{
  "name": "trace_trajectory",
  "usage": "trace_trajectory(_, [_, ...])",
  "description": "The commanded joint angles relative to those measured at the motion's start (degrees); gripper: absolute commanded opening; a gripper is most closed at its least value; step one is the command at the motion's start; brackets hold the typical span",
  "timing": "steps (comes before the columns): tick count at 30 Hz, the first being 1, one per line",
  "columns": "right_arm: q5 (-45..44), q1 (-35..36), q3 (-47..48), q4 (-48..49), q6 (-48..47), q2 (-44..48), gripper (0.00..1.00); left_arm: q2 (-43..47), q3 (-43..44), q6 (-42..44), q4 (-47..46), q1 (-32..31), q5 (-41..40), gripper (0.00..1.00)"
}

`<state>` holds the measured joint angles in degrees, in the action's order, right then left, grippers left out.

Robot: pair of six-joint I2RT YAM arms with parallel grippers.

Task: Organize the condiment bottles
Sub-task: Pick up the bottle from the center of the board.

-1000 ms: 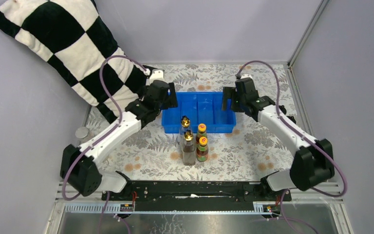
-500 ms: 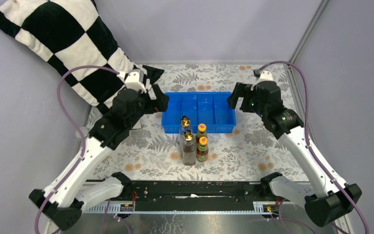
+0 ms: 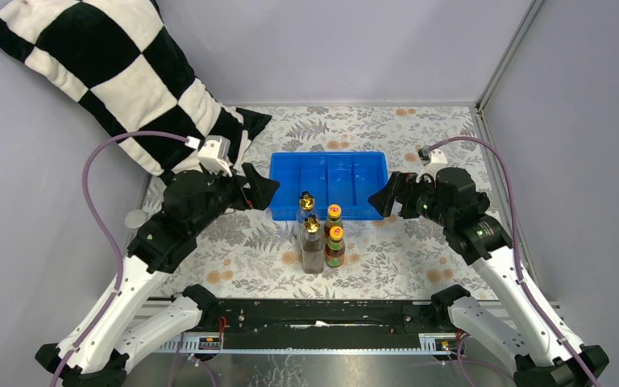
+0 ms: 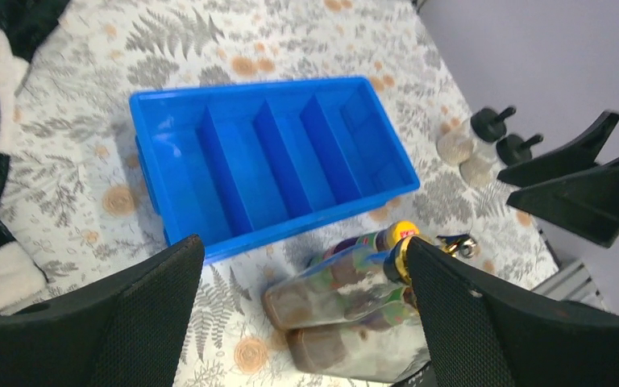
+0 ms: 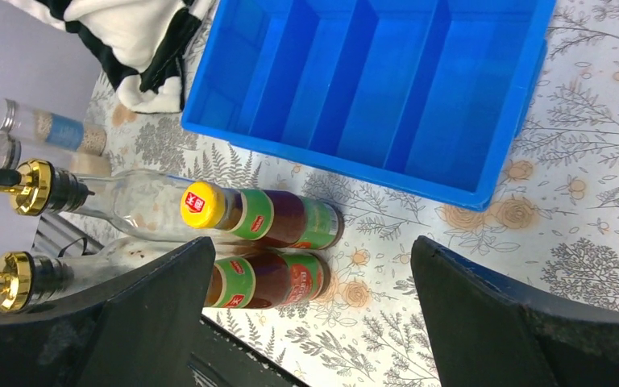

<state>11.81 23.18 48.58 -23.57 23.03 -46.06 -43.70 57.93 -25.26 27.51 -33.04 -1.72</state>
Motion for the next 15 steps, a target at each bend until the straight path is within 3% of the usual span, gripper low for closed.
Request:
trace_trajectory(1, [3.13,0.38,0.8,0.12,-0.88,-1.33,1.0,-0.45,-2.75,0.55,-3.69,-0.32,4.39,0.99])
trace_trajectory(15, [2.39,0.38,2.22,-1.47,-4.68,-4.38,0.97,-4.01,-6.8,1.71,-12.71,-0.41,9.79,0.99])
